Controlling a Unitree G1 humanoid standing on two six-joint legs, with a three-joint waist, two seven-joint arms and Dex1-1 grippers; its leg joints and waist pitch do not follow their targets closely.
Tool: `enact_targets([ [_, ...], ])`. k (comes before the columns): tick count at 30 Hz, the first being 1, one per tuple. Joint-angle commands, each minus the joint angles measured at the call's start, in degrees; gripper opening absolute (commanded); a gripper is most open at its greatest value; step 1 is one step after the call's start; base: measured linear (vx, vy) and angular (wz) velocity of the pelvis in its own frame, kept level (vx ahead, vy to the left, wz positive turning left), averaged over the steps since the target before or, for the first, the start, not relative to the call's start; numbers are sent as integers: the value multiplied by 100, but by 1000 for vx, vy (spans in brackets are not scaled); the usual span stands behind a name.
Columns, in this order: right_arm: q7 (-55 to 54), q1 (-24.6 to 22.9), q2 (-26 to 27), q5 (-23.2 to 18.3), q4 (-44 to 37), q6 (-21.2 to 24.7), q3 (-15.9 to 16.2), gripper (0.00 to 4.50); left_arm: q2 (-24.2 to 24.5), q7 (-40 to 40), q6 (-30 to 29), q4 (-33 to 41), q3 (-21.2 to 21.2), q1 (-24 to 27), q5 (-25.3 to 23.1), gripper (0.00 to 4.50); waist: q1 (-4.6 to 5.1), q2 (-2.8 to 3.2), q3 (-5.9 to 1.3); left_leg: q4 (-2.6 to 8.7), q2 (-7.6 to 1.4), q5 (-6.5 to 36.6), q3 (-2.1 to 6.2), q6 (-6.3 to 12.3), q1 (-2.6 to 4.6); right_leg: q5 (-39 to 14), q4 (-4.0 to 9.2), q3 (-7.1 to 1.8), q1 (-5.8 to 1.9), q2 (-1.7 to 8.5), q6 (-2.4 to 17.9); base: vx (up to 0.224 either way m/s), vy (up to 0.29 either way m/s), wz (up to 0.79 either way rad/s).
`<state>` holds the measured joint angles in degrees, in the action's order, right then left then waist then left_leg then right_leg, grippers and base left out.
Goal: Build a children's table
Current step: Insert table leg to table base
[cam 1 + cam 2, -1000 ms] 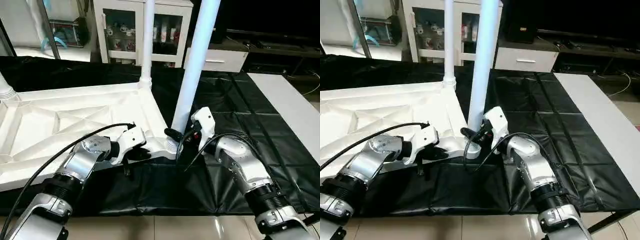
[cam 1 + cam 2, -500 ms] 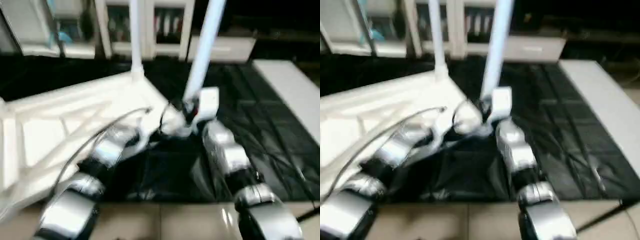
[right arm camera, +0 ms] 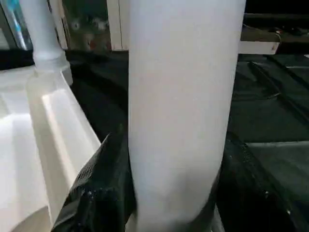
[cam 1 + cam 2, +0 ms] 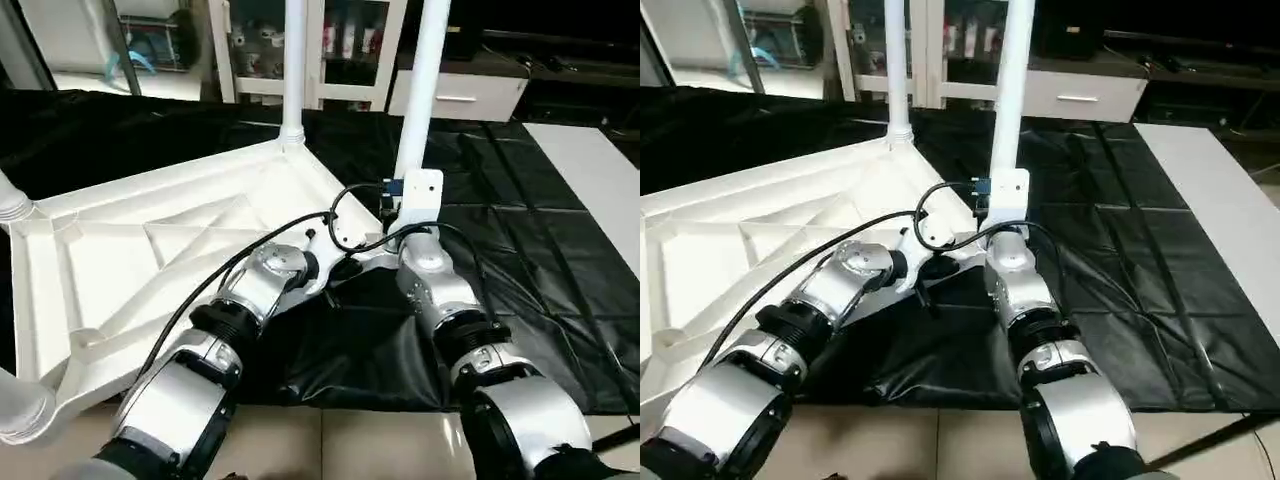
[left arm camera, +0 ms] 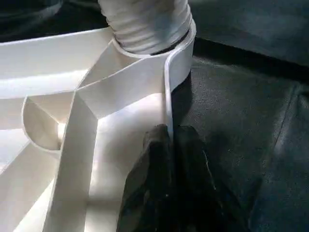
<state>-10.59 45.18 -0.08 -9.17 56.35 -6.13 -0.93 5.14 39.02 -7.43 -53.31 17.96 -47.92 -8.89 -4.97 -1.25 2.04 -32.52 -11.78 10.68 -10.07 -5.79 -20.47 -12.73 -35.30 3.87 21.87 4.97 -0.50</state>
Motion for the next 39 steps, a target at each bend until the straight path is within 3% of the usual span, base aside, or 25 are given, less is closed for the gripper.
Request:
enact_targets([
  [1,259,-420,-141,-152,309,16,-283,186,363,-25,363,154,-34,-39,-163,0,38,63,-288,408,-145,1176,21,12,41,66,397,-268,-239,316,1135,0,0,0],
  [5,1028,-518,-192,-517,-431,-263,-403,186,641,532,756,514,62,272,-96,0,44,52,-308,374,-146,759,19,262,-17,627,334,-275,-293,324,1244,0,0,0],
  [6,1554,-571,-256,-860,-911,-85,-492,186,824,805,858,667,141,422,-113,0,55,54,-328,330,-135,447,10,436,-8,1112,290,-274,-302,303,1363,0,0,0],
  [7,1867,-598,-299,-1062,-1184,19,-556,186,937,962,963,738,191,504,-133,0,55,54,-328,330,-135,447,10,436,-8,1112,290,-274,-302,303,1363,0,0,0],
  [9,2603,-650,-493,-1484,-1741,484,-629,186,1161,1311,1165,872,250,678,-106,0,55,65,-379,267,-128,3,6,724,-16,1832,215,-273,-311,278,1492,0,0,0],
  [11,3178,-690,-721,-1723,-2034,904,-623,186,1283,1498,1289,950,249,781,-27,0,51,76,-401,218,-119,-329,-6,912,-14,2381,156,-263,-289,235,1602,0,0,0],
  [13,3844,-780,-1015,-1911,-2322,1236,-547,186,1410,1677,1385,1046,249,888,43,0,27,68,-402,185,-118,-498,-14,1002,-3,2536,133,-244,-284,221,1705,0,0,0],
  [14,4219,-834,-1211,-2135,-2488,1561,-586,186,1492,1704,1433,1091,240,955,40,0,15,60,-403,178,-132,-504,-22,991,-1,2511,127,-253,-274,232,1706,0,0,0],
  [15,4301,-848,-1263,-2186,-2519,1629,-598,186,1510,1696,1449,1101,229,972,37,0,-3,61,-396,180,-133,-414,-25,998,-3,2394,129,-254,-281,236,1714,0,0,0],
  [16,4392,-851,-1344,-2152,-2507,1606,-576,186,1517,1662,1458,1098,201,983,43,0,11,12,-390,187,-134,-348,-35,969,-15,2229,144,-256,-281,247,1711,0,0,0],
  [18,4649,-888,-1542,-2053,-2542,1658,-523,186,1555,1644,1443,1136,120,1034,110,0,17,28,-375,199,-136,-178,-35,862,-19,1817,165,-255,-267,268,1728,0,0,0],
  [19,4669,-893,-1556,-2061,-2559,1687,-528,186,1561,1637,1452,1138,113,1039,112,0,29,-25,-370,205,-135,-126,-37,841,-30,1694,177,-255,-284,265,1726,0,0,0],
  [20,4729,-896,-1559,-2159,-2621,1794,-568,186,1571,1623,1485,1130,98,1048,117,0,18,7,-361,208,-147,-13,-37,775,-15,1396,193,-265,-264,285,1726,0,0,0],
  [21,4750,-896,-1554,-2201,-2641,1830,-585,186,1571,1618,1497,1123,95,1049,117,0,25,-35,-356,211,-146,16,-42,764,-18,1322,202,-270,-264,281,1720,0,0,0],
  [22,4785,-904,-1561,-2245,-2685,1904,-603,186,1575,1632,1507,1129,88,1058,121,0,18,-26,-357,209,-143,80,-43,722,-19,1179,200,-277,-263,293,1709,0,0,0],
  [25,5116,-1005,-1630,-2389,-3025,2289,-490,186,1557,1571,1565,1199,-59,1087,250,0,20,-34,-352,203,-139,55,-44,729,-21,1138,194,-280,-257,276,1689,0,0,0],
  [26,5195,-1032,-1645,-2396,-3091,2351,-440,186,1528,1515,1555,1211,-154,1071,334,29,16,-39,-358,191,-138,2,-46,757,-20,1216,182,-285,-256,274,1664,0,0,0],
  [29,5273,-1066,-1665,-2291,-3185,2367,-349,186,1460,1907,1094,1493,-496,1072,892,57,6,-31,-360,183,-128,-54,-53,755,-24,1199,167,-289,-247,289,1671,0,0,0],
  [30,5279,-1069,-1662,-2235,-3210,2360,-340,186,1454,2036,947,1644,-633,1062,1103,62,-13,-9,-364,179,-142,-40,-56,708,-10,1216,162,-288,-223,287,1774,0,0,0],
  [34,5246,-1099,-1650,-2106,-3287,2329,-264,186,1459,2235,720,1961,-959,971,1604,99,-28,-8,-348,189,-140,147,-60,557,4,1069,165,-285,-217,275,1782,0,0,0],
  [35,5308,-1189,-1693,-1923,-3472,2349,-66,186,1403,2368,337,2190,-1284,827,2134,99,-33,0,-342,192,-135,191,-64,516,14,1042,173,-283,-209,268,1790,0,0,0],
  [38,5362,-1270,-1730,-1755,-3653,2382,135,186,1304,2051,201,2062,-1504,546,2222,101,-32,-12,-333,196,-118,233,-68,469,9,981,181,-276,-212,247,1757,0,0,0],
  [39,5404,-1320,-1741,-1622,-3804,2396,323,186,1224,1355,148,1679,-1566,186,1895,101,-40,-7,-335,192,-127,287,-63,467,20,925,191,-276,-212,258,1721,0,0,0],
])
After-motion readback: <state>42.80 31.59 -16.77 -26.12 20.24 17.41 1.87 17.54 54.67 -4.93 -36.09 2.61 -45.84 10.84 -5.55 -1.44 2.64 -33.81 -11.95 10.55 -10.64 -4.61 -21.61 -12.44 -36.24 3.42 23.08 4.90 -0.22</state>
